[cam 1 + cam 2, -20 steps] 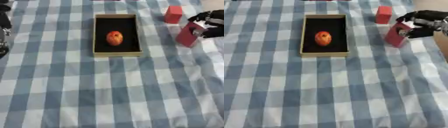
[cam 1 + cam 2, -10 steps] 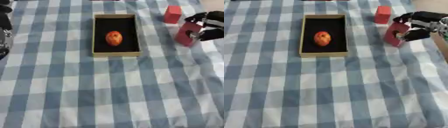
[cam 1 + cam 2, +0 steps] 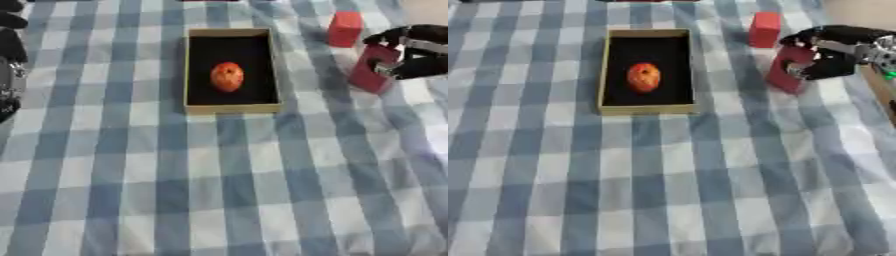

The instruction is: Pick up objects on the table and place them in the box.

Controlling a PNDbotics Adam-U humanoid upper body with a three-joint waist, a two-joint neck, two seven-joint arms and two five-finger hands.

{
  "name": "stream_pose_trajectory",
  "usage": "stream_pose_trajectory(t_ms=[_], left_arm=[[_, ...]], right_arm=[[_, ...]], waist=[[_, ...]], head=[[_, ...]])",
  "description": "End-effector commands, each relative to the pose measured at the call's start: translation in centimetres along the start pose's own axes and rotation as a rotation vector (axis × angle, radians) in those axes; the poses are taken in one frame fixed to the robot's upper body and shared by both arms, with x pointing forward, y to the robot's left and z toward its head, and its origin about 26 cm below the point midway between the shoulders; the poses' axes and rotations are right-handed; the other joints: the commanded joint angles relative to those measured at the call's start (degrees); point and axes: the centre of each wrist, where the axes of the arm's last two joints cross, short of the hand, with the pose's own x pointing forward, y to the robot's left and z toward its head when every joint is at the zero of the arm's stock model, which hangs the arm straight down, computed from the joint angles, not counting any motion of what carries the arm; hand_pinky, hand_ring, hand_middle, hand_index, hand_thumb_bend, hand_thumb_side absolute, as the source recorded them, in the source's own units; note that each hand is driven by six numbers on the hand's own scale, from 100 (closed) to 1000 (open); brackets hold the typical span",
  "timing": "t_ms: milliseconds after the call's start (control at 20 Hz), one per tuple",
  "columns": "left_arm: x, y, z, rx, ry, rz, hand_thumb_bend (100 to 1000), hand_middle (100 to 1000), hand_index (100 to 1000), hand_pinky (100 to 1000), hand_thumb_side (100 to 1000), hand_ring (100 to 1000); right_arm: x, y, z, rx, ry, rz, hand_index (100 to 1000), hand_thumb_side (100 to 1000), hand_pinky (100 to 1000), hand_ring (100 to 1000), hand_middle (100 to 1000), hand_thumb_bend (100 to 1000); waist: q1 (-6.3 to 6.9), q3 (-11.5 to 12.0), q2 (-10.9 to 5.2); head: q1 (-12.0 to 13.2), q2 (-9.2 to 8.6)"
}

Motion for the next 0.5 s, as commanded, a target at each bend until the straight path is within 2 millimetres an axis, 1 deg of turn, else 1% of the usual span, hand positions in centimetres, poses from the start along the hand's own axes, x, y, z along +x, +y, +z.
stream_pose_trajectory(t_ms=[50, 150, 250, 300, 350, 500], left_arm=[[0.33, 0.47, -0.23, -0.001, -0.017, -0.01, 100, 659, 639, 715, 548, 791], [0.32, 0.48, -0.22, -0.001, -0.017, -0.01, 100, 659, 639, 715, 548, 791], [0.32, 0.47, -0.2, -0.002, -0.017, -0.009, 100, 659, 639, 715, 548, 791], [0.32, 0.46, -0.19, -0.003, -0.017, -0.009, 100, 660, 639, 715, 548, 791], [0.32, 0.46, -0.19, -0.004, -0.017, -0.009, 100, 660, 639, 716, 547, 791], [0.31, 0.45, -0.16, -0.004, -0.016, -0.01, 100, 661, 639, 716, 547, 792]], right_arm=[[-0.37, -0.77, 0.35, -0.005, 0.022, 0.013, 1000, 1000, 546, 824, 903, 100], [-0.47, -0.64, 0.29, 0.0, 0.033, 0.02, 1000, 1000, 558, 832, 906, 100], [-0.58, -0.52, 0.27, 0.003, 0.043, 0.031, 1000, 996, 545, 829, 906, 115], [-0.63, -0.46, 0.25, 0.003, 0.047, 0.036, 1000, 940, 526, 820, 904, 144], [-0.66, -0.42, 0.22, 0.0, 0.051, 0.04, 1000, 908, 502, 811, 903, 159], [-0.68, -0.27, 0.07, -0.002, 0.053, 0.042, 1000, 846, 470, 804, 900, 198]], waist=[[-0.01, -0.05, -1.1], [0.01, -0.09, -1.09], [0.04, -0.15, -1.04], [0.06, -0.19, -1.0], [0.1, -0.22, -0.95], [0.18, -0.25, -0.85]], head=[[-0.29, -0.5], [-0.39, -0.19], [-0.48, 0.04], [-0.52, 0.1], [-0.57, 0.14], [-0.69, 0.28]])
